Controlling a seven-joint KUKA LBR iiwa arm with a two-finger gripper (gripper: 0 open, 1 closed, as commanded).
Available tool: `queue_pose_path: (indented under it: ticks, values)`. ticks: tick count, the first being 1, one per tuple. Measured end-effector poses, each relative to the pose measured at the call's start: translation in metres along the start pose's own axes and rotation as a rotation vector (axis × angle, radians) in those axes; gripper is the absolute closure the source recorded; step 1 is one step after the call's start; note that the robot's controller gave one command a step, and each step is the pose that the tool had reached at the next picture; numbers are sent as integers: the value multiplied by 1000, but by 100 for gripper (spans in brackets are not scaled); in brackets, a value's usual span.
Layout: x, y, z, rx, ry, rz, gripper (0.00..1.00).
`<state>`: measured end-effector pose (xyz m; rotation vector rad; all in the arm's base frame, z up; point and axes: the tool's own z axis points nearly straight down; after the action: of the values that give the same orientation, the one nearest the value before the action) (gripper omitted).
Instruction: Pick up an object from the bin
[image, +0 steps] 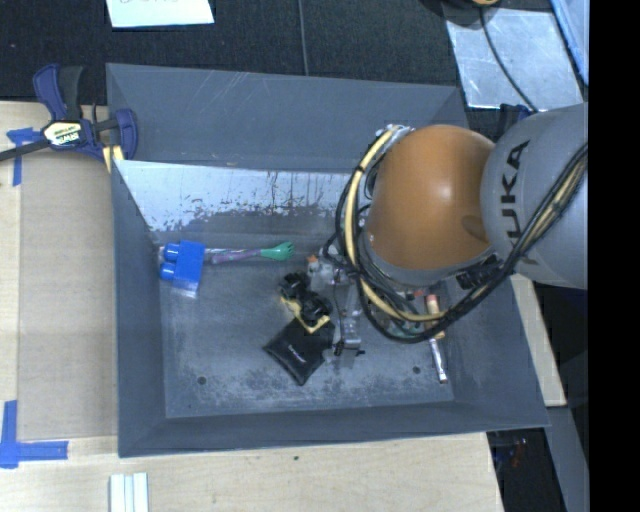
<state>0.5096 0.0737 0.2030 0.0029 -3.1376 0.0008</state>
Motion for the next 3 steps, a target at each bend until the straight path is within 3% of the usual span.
queue_pose_path:
  ticks: [1, 2, 3]
  values:
    - [-2, 0, -3, -1, -7, 2, 0]
    - [-25, -4, 55, 0, -9, -159, 0]
    - [-51, -5, 60, 1, -12, -585, 0]
